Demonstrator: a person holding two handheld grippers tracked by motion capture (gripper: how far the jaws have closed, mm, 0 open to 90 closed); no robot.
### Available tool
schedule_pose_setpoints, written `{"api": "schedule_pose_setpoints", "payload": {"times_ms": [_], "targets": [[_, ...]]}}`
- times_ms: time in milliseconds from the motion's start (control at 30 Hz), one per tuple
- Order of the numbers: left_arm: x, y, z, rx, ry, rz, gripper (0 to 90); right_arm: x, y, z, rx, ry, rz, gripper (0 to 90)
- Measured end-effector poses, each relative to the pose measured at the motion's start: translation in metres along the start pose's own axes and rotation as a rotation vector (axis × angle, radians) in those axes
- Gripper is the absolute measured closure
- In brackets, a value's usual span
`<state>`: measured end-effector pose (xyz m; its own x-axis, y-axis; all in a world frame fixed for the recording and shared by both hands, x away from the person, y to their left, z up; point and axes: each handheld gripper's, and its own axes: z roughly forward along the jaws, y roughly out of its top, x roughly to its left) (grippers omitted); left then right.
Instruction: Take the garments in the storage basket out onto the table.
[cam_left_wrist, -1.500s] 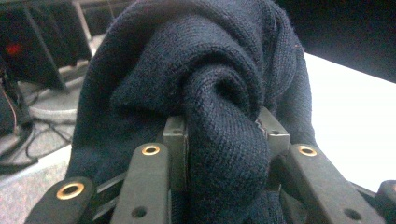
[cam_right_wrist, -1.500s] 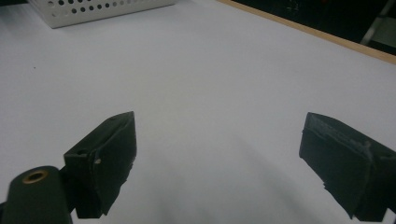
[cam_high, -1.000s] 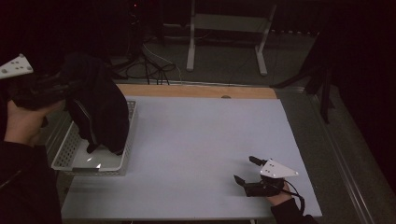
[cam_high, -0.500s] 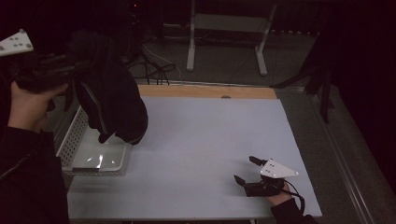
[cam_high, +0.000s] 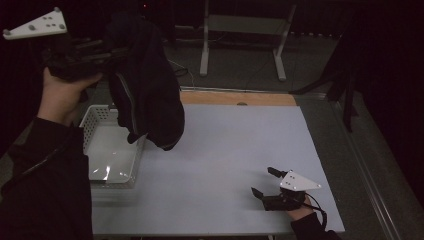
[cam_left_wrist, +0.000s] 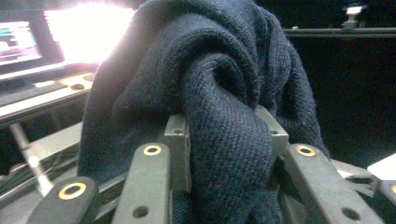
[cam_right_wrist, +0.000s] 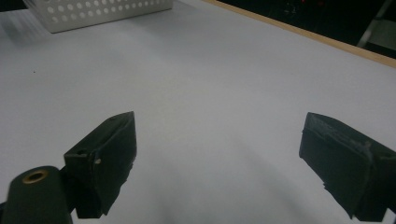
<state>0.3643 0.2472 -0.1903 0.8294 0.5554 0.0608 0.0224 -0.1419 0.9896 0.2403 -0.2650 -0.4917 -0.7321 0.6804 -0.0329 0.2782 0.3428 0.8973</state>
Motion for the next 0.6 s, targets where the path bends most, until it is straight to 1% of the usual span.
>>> {"api": "schedule_pose_setpoints", "payload": {"times_ms": [33,67,133,233,333,500,600], "targets": [[-0.001,0.001,0.005,-0.003,-0.020,-0.007,66.8,0.000,0.000,0.000,-0.001,-0.001,-0.001,11.0],[-0.003,0.001,0.011,-0.005,-0.024,-0.003,66.8,0.000,0.000,0.000,-0.001,-0.001,0.000,11.0],[-0.007,0.002,0.021,0.001,-0.049,0.000,66.9,0.000,0.000,-0.001,-0.003,-0.001,0.001,11.0],[-0.012,0.001,0.037,0.001,-0.072,-0.004,66.9,-0.001,0.000,-0.001,-0.005,-0.002,0.002,11.0],[-0.016,-0.001,0.053,-0.007,-0.102,-0.019,67.0,-0.001,-0.001,-0.002,-0.004,-0.004,0.002,11.0],[-0.022,-0.004,0.077,-0.002,-0.129,-0.024,66.9,-0.002,-0.001,-0.002,-0.006,-0.004,0.004,11.0],[-0.025,-0.007,0.092,-0.002,-0.130,-0.034,66.9,-0.002,-0.001,-0.002,-0.005,-0.005,0.006,11.0]]}}
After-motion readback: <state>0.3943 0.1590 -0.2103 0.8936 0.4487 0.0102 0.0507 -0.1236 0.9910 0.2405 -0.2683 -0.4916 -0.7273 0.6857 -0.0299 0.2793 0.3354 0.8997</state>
